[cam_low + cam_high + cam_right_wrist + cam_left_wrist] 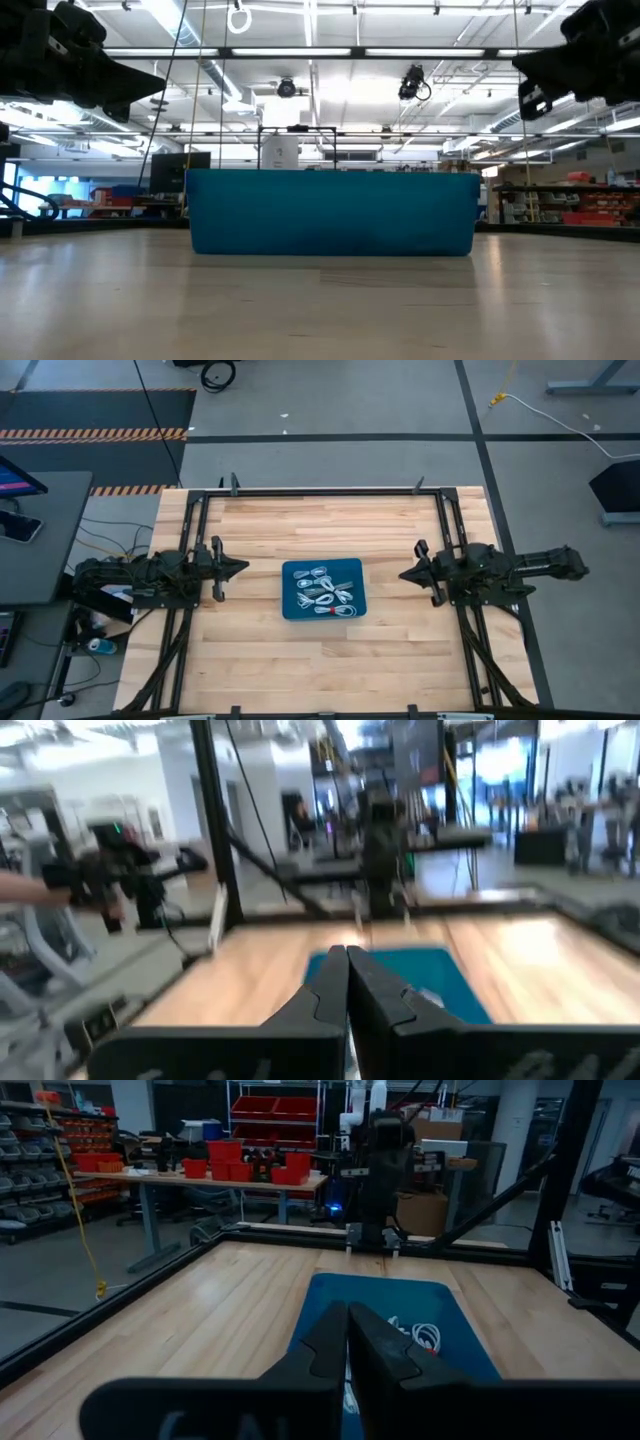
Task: Pick and place USB-C Cables
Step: Return to Home Position
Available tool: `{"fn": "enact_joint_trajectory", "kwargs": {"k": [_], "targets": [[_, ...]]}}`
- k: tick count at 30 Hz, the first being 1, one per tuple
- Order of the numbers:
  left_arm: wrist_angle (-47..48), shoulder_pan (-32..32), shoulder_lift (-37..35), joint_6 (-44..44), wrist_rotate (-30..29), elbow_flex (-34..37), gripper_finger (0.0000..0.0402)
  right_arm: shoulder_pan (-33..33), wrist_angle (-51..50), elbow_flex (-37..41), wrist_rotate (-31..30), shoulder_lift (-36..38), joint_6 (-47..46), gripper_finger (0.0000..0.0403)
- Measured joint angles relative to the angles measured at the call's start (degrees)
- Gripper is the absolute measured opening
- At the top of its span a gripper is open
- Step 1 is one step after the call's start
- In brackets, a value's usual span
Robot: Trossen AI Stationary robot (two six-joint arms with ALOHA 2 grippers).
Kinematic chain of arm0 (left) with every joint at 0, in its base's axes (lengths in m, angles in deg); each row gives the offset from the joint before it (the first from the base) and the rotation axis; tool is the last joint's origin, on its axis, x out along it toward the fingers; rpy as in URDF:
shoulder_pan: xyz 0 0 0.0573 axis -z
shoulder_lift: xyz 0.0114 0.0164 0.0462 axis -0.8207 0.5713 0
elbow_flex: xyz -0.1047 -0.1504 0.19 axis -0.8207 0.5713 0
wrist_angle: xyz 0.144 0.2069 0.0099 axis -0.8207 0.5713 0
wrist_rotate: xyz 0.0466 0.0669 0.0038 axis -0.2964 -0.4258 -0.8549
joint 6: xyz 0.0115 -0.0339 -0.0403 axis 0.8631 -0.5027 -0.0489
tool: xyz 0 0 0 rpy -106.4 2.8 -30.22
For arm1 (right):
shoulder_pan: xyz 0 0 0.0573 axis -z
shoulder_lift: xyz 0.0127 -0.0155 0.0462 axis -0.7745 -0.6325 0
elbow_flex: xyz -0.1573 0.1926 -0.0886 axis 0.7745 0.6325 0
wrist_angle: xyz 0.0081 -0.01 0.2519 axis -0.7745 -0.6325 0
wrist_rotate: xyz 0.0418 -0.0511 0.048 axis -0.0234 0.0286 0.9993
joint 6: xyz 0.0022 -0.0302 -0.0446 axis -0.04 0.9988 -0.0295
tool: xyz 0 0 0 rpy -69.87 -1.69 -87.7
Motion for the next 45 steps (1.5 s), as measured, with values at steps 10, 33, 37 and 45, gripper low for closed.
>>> {"fn": "enact_joint_trajectory", "kwargs": {"k": [10, 33, 37, 45], "targets": [[0.0, 0.0, 0.0, 0.36, -0.02, -0.02, 0.0021, 0.02, -11.28, 0.0, -2.98, 1.48, 0.95, 0.0009], [-0.07, -0.04, 0.0, 2.99, -0.07, 0.0, 0.0021, 0.24, -12.82, 0.0, -6.57, 1.36, 3.64, 0.0009], [-0.61, -0.04, -0.01, 2.98, -0.09, 0.05, 0.002, 0.24, -12.82, 0.0, -6.6, 1.28, 11.98, 0.0009], [-3.72, -0.04, -0.02, 2.97, -0.09, 0.37, 0.002, 0.24, -12.82, 0.0, -6.68, 1.17, 16.27, 0.0009]]}}
